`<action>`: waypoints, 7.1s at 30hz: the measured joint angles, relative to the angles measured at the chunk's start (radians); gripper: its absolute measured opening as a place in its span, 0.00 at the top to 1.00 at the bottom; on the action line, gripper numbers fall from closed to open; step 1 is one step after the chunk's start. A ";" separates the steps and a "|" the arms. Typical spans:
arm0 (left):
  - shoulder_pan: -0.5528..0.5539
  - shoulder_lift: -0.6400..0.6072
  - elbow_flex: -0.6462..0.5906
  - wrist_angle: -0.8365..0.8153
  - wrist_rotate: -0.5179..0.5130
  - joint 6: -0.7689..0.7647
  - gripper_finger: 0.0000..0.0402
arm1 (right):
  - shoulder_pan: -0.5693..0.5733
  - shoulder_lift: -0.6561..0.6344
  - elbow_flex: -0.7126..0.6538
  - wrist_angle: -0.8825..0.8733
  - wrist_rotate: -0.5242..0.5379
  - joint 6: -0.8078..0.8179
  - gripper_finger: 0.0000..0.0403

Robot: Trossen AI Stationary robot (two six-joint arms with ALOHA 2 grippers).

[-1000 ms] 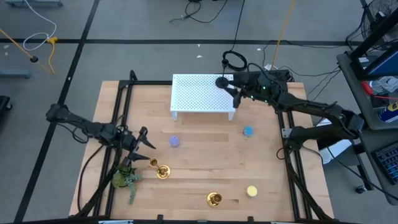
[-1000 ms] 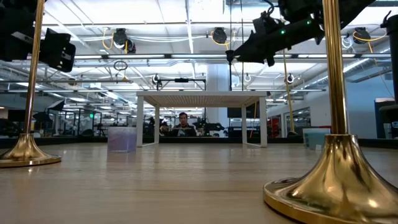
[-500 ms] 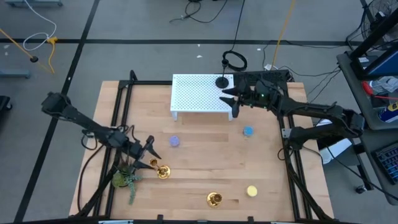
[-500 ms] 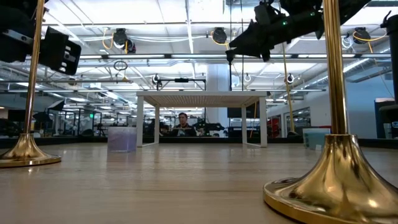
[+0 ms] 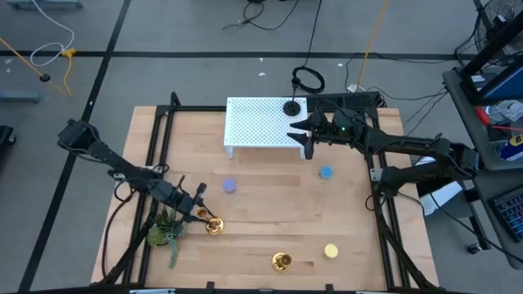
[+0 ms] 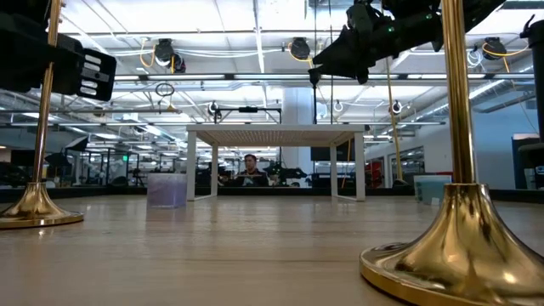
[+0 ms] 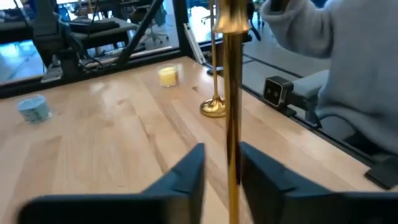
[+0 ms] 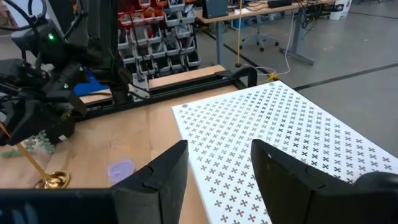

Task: Pick & Place candle stick holders
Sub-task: Put the left gold candle holder on the shelf, then put the gold candle holder on the shelf

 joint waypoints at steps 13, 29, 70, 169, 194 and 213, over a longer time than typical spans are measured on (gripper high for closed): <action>0.010 -0.001 0.088 0.137 -0.031 0.081 0.96 | 0.000 0.000 0.000 -0.021 0.000 -0.008 0.58; 0.446 -0.016 0.619 -0.389 -0.023 0.100 0.96 | 0.000 0.000 0.000 -0.021 -0.003 -0.001 0.58; 1.325 0.412 0.734 -0.226 0.404 -0.074 0.86 | 0.000 0.000 0.000 -0.021 -0.001 -0.004 0.58; 0.902 -0.072 0.733 -0.928 0.392 -0.106 0.47 | 0.446 0.366 0.255 0.390 0.158 -0.047 0.96; 0.900 -0.157 0.733 -0.943 0.384 -0.138 0.47 | 0.023 0.481 0.290 0.491 0.460 -0.162 0.97; 0.898 -0.157 0.733 -0.950 0.386 -0.143 0.47 | -0.016 0.518 0.290 0.528 0.443 -0.188 0.81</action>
